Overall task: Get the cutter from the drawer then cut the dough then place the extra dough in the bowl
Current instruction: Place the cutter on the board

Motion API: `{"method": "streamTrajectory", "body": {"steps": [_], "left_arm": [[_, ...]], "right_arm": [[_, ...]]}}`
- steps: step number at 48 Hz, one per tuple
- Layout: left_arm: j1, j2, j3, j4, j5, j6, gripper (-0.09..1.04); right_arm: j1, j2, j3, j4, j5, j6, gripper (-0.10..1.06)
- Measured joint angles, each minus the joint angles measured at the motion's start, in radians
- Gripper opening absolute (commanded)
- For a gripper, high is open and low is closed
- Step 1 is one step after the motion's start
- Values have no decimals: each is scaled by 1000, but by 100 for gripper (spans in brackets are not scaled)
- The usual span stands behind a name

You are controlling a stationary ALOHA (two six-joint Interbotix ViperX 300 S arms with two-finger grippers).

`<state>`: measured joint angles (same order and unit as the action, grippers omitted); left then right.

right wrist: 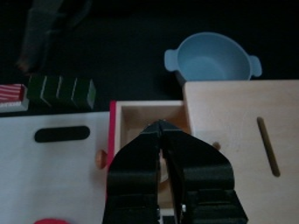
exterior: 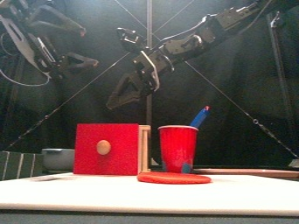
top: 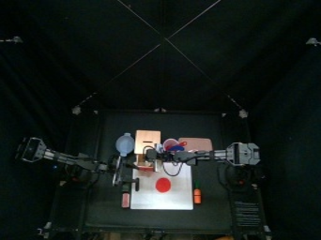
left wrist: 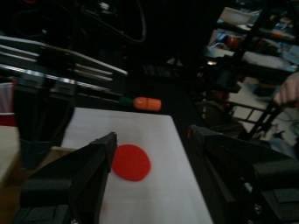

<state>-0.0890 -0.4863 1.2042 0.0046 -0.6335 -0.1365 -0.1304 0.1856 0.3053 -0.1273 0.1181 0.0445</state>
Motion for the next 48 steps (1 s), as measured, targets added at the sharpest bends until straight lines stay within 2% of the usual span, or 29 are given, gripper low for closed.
{"method": "streamTrajectory", "body": {"steps": [4,15,22,48], "left_arm": [[3,0,8,0,-6,15,99],[5,0,25,0,-8,23,99],[5,-2,29,-2,-8,25,99],[3,-2,35,-2,-8,25,99]], "right_arm": [[-2,0,-2,12,3,-2,13],[5,0,-2,18,9,0,49],[8,18,-2,18,11,-5,64],[8,49,-8,14,38,-2,69]]}}
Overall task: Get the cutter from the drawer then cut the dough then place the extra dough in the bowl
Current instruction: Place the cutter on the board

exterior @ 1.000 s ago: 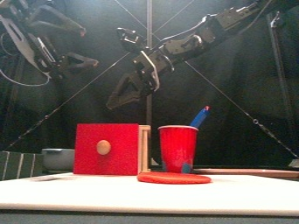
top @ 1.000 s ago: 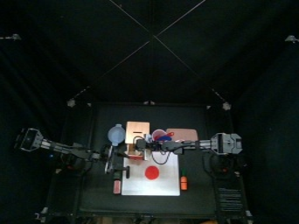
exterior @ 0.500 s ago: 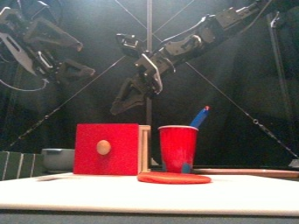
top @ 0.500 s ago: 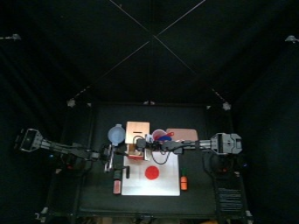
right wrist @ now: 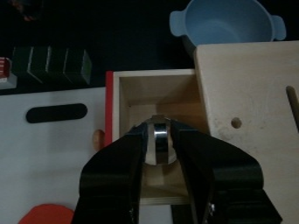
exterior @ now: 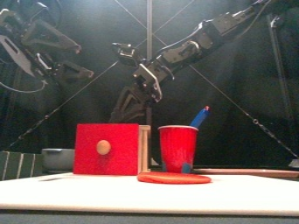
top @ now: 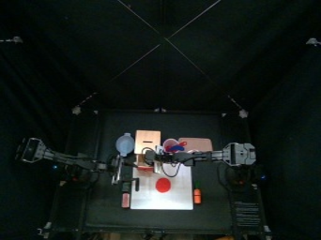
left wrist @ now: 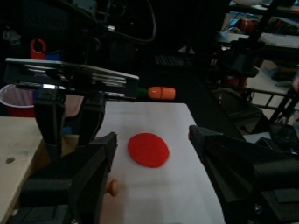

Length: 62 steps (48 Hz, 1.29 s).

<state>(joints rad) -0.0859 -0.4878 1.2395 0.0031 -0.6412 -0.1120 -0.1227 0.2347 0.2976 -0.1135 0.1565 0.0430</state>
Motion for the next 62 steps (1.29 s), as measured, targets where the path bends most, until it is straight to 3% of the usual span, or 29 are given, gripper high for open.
{"method": "streamTrajectory", "body": {"steps": [44,56,62], "left_arm": [[-3,2,3,-2,0,-8,99],[-3,0,17,-37,0,-6,99],[-3,0,23,-49,0,-5,99]], "right_arm": [[-3,60,-57,-15,120,0,67],[-2,60,-57,-18,121,-17,52],[2,58,-57,-49,123,-17,43]]}}
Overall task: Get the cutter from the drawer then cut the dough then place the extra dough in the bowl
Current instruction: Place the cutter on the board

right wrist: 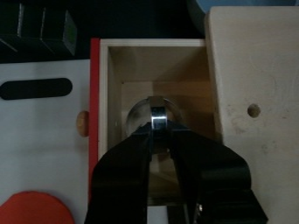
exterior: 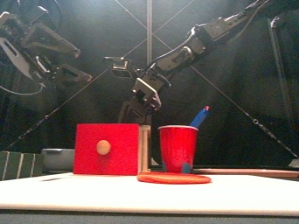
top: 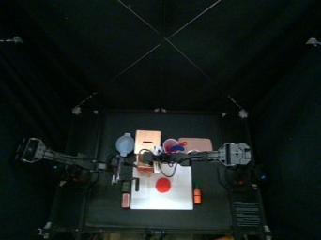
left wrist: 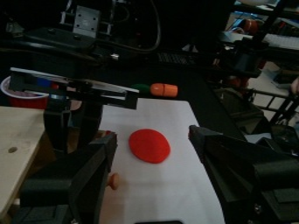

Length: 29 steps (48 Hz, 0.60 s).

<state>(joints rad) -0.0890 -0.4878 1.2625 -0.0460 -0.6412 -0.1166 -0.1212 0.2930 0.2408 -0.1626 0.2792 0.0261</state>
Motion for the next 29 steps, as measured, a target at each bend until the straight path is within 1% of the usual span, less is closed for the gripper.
{"method": "streamTrajectory", "body": {"steps": [5,11,16,23,29], "left_arm": [[2,0,2,-3,0,2,99],[5,0,2,-5,0,3,99],[8,0,2,-5,2,3,99],[18,0,2,-5,2,3,99],[32,0,2,-5,0,3,99]], "right_arm": [[11,0,-2,-32,0,12,41],[21,-25,-3,-49,2,14,41],[32,-72,-5,-51,0,12,41],[35,-153,-2,-55,2,12,41],[35,-244,37,-69,2,14,41]]}}
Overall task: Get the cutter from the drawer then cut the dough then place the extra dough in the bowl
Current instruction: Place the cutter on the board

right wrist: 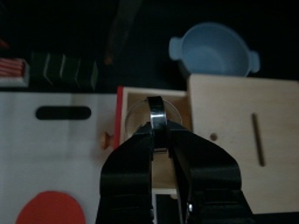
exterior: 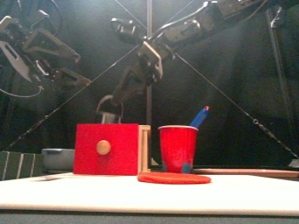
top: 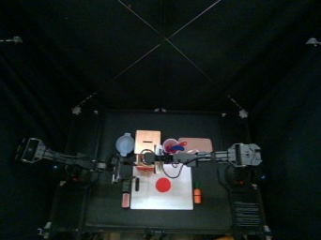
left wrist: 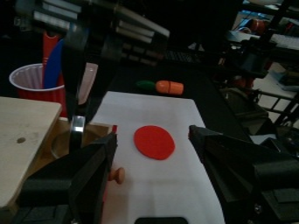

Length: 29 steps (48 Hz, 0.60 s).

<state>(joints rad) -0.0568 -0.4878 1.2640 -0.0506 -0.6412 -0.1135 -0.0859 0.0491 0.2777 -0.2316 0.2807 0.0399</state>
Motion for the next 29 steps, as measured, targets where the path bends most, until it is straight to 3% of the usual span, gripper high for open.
{"method": "streamTrajectory", "body": {"steps": [10,24,29], "left_arm": [[21,0,0,0,0,2,99],[112,0,-29,-12,0,-6,99],[149,0,-51,-55,0,2,99]], "right_arm": [[9,-195,155,-8,12,5,41],[92,-419,546,31,-29,3,41],[97,-445,641,49,-87,3,42]]}}
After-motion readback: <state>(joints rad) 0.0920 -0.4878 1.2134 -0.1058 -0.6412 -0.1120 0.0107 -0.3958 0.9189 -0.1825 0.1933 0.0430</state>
